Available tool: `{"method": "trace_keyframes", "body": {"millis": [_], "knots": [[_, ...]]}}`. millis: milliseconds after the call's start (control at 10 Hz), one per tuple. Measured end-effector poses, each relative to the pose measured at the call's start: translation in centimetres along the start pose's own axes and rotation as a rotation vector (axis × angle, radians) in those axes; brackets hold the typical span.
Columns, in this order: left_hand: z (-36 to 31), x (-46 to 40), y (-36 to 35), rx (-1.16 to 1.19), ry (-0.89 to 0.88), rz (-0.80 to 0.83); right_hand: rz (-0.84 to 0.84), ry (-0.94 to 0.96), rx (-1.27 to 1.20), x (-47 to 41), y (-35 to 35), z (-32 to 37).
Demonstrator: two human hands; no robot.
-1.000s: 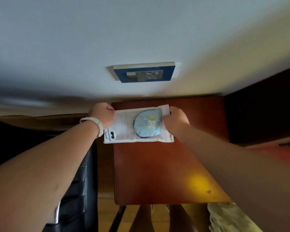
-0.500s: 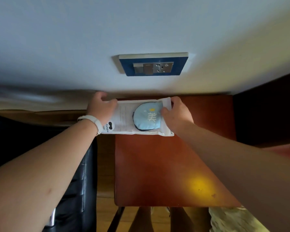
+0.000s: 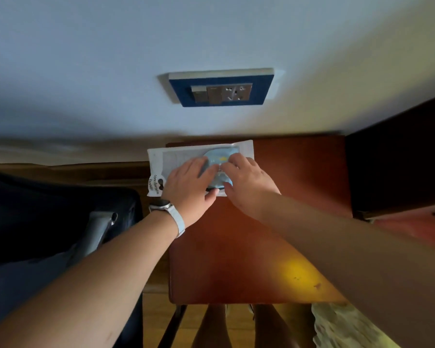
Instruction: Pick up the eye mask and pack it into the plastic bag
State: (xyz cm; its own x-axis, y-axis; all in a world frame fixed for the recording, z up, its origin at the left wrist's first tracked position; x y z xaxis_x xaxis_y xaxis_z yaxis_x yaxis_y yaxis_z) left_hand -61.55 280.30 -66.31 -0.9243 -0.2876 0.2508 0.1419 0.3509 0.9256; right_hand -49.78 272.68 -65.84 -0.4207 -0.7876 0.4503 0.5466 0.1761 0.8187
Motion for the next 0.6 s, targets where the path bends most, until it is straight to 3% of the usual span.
{"method": "trace_keyframes", "body": {"millis": [300, 600], "knots": [[0.6, -0.4, 0.6, -0.018, 0.008, -0.007, -0.032, -0.014, 0.001, -0.5, 0.1, 0.5], [-1.0, 1.7, 6.1, -0.036, 0.061, 0.004, -0.008, -0.044, -0.079, 2.8, 5.5, 0.8]]}}
Point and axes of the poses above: each hand's wrist, its own x-axis away from the middle knuckle, its own y-axis out of the back of the hand, z = x × y, the point moved 4 cm from there along -x, towards the middle knuckle, and after that the axes turned 15 degrees about -y, right-handed, at the moved point
